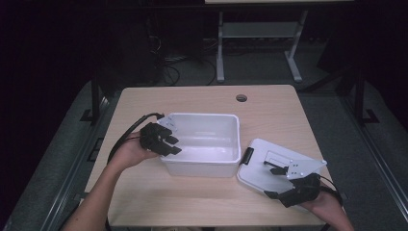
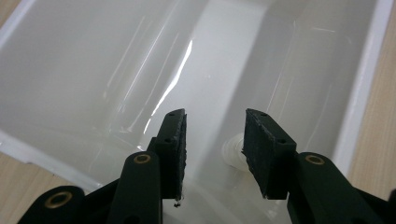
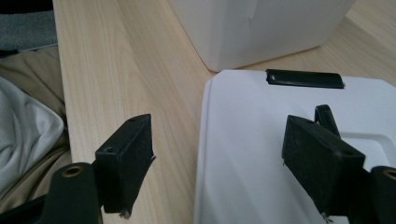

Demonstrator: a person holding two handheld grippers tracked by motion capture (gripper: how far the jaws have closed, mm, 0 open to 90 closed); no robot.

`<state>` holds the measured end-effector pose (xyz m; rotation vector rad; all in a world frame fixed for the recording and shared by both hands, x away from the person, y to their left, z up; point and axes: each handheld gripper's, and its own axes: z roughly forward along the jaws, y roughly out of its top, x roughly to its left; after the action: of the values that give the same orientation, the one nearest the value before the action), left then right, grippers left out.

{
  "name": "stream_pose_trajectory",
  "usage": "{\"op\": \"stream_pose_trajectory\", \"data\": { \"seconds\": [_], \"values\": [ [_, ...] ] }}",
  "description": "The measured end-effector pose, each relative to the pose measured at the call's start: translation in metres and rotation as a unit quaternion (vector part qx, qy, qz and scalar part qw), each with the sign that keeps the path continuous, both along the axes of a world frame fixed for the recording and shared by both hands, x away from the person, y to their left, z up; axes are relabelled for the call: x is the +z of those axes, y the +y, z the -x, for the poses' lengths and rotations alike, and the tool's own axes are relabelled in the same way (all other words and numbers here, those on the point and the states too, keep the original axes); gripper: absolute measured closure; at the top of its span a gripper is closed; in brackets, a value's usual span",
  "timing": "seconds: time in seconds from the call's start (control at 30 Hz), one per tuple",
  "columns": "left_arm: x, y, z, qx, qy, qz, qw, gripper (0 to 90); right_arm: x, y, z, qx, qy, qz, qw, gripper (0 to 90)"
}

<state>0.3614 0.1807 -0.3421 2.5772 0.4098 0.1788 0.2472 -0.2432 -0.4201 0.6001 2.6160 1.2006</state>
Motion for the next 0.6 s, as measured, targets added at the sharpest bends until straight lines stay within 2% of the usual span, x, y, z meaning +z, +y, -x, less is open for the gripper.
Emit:
{"op": "stream_pose_trajectory", "data": {
  "seconds": [0.27, 0.37, 0.6],
  "values": [
    [0.011, 0.003, 0.007, -0.003, -0.003, 0.004, 1.0, 57.9, 0.0, -0.001, 0.0, 0.0, 0.0, 0.001, 1.0, 24.1],
    [0.016, 0.004, 0.011, -0.003, -0.011, 0.001, 0.9999, 57.4, 0.0, -0.003, 0.0, -0.002, -0.002, 0.002, 1.0, 24.1],
    [0.026, 0.012, 0.019, -0.004, -0.01, 0.008, 0.9999, 56.6, 0.0, -0.005, 0.001, -0.011, -0.002, 0.002, 0.9999, 24.1]
  ]
}}
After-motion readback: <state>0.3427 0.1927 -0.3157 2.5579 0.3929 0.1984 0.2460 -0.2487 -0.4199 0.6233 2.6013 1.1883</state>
